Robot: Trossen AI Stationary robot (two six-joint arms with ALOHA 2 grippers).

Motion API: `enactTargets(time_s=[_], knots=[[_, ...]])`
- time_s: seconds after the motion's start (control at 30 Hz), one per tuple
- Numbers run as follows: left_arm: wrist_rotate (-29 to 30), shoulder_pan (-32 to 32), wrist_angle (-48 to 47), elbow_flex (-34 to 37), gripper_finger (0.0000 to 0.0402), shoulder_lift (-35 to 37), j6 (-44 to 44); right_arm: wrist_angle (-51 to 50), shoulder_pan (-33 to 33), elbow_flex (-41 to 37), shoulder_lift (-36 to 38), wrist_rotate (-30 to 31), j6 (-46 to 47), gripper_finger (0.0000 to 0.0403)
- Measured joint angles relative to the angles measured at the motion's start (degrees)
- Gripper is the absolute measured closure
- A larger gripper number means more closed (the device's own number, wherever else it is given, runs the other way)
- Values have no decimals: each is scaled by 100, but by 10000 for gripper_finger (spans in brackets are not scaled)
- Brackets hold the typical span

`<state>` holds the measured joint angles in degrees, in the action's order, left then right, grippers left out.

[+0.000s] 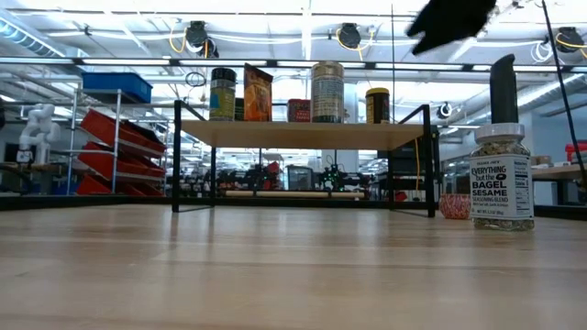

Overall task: Shelf spices
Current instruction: Put the brown spice bottle on the table

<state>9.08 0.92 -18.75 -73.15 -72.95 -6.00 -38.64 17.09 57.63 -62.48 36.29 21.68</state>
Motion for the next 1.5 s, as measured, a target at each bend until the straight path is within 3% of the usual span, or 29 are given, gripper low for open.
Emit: enactTargets(time_s=[0.13, 0.3, 0.63, 0.77, 1.2, 1.5], knots=[[-93, 379, -104, -4, 255, -202, -222, 551, -421, 0, 166, -60, -902, 51], [-289, 401, -262, 5, 236, -382, -594, 580, -896, 0, 421, -478, -1318, 51], [-412, 775, 818, -2, 50, -746, -628, 1037, -1487, 2, 701, -1122, -2122, 51], [-413, 918, 732, 5, 8, -773, -320, 1067, -1603, 2, 815, -1272, -2289, 51], [-389, 1026, 788, 5, 5, -1293, -351, 1069, -1859, 2, 979, -1473, -2386, 51], [-44, 1054, 805, 5, 5, -1394, -355, 1103, -1907, 2, 868, -1554, -2341, 51]])
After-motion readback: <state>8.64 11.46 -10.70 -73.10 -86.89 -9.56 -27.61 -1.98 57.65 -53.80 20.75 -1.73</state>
